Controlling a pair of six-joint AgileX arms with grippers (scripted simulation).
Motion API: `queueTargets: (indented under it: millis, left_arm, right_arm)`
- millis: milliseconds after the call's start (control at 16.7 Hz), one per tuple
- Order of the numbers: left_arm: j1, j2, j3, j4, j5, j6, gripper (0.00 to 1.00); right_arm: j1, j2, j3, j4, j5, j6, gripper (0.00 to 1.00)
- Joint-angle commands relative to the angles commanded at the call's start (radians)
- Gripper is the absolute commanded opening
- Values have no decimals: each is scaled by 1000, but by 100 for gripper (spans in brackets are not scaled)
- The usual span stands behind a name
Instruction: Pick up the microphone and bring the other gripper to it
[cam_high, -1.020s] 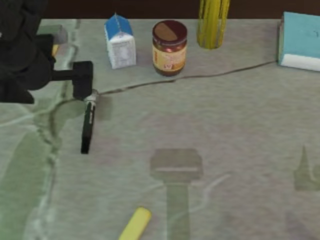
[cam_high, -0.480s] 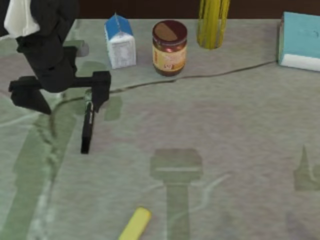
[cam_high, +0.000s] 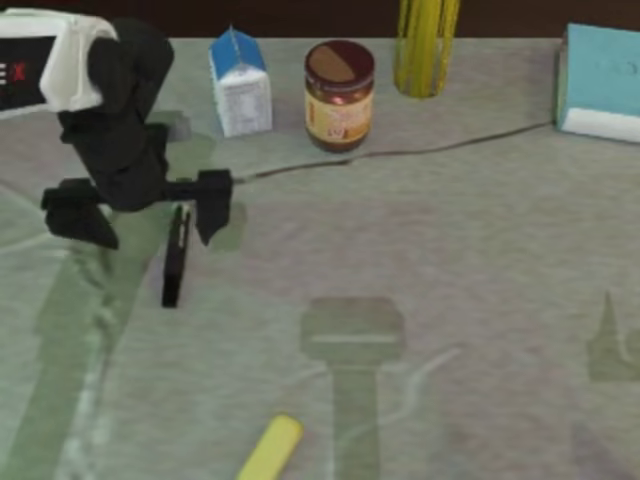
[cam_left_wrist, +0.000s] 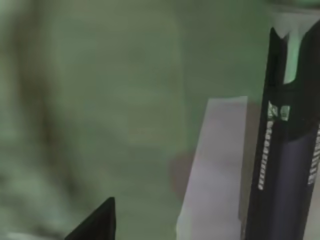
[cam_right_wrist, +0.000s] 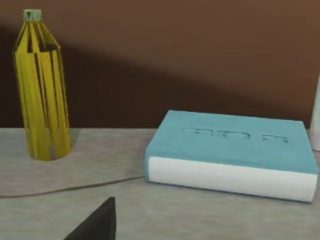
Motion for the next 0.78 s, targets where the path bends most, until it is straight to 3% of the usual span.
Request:
queueTargets:
  millis: [240,540,780]
  left_arm:
    - [-7,81,-68,150,0,-6,100]
    - [-8,94,-78,169,0,-7,100]
    - [-8,94,-78,169,0,-7,70]
  right_arm:
    - [0,0,0,0,0,0,100]
    - [0,0,0,0,0,0,100]
    - [0,0,0,0,0,0,100]
